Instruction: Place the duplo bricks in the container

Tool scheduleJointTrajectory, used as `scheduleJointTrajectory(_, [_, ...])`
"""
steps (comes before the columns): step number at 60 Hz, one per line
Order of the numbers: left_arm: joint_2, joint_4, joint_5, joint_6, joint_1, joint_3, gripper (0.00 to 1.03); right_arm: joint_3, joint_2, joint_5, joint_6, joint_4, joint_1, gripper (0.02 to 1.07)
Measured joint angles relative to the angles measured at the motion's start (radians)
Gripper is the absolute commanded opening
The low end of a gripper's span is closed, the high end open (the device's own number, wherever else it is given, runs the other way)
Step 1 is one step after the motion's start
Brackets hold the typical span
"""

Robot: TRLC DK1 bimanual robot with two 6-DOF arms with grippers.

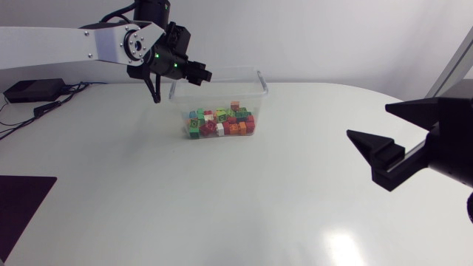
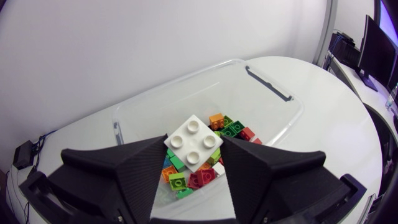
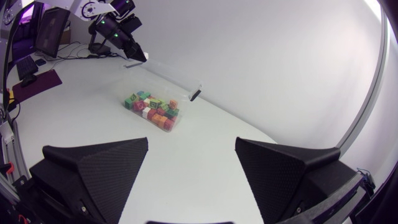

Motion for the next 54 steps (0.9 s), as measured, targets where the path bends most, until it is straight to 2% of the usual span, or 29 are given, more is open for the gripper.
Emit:
scheduleJointTrajectory(6, [0.043, 0.003, 0.000, 0.000, 0.013, 0.049, 0.58, -0.009, -0.056, 0.018, 0.000, -0.051, 0.000, 1.03])
scheduleJointTrajectory(9, [0.060, 0.004, -0.001, 0.000, 0.016, 0.068, 0.69, -0.010, -0.075, 0.025, 0.000, -0.061, 0.000, 1.03])
scheduleJointTrajectory(10, [0.064, 0.004, -0.001, 0.000, 0.017, 0.073, 0.74, -0.010, -0.082, 0.026, 0.000, -0.065, 0.000, 1.03])
scheduleJointTrajectory(11, [0.069, 0.003, -0.001, 0.000, 0.016, 0.078, 0.84, -0.009, -0.087, 0.026, 0.000, -0.069, 0.000, 1.03])
scheduleJointTrajectory(13, [0.086, -0.003, -0.005, 0.001, 0.016, 0.096, 0.90, -0.010, -0.103, 0.031, 0.000, -0.080, 0.000, 1.03])
scheduleJointTrajectory(14, [0.093, -0.003, -0.006, 0.001, 0.016, 0.101, 0.99, -0.009, -0.108, 0.034, 0.000, -0.086, 0.000, 1.03])
scheduleJointTrajectory(24, [0.129, -0.080, -0.016, 0.020, 0.016, 0.133, 0.99, -0.009, -0.174, 0.059, 0.000, -0.154, 0.007, 1.03])
scheduleJointTrajectory(33, [0.084, -0.141, -0.020, 0.026, 0.022, 0.129, 0.99, -0.009, -0.231, 0.126, 0.000, -0.177, 0.008, 1.03])
scheduleJointTrajectory(42, [-0.121, -0.151, -0.023, 0.027, 0.045, 0.045, 0.99, -0.009, -0.304, 0.174, 0.000, -0.175, 0.003, 1.03])
scheduleJointTrajectory(54, [-0.465, -0.145, -0.027, 0.040, 0.082, -0.159, 0.99, -0.040, -0.395, 0.186, -0.005, -0.178, -0.052, 1.03])
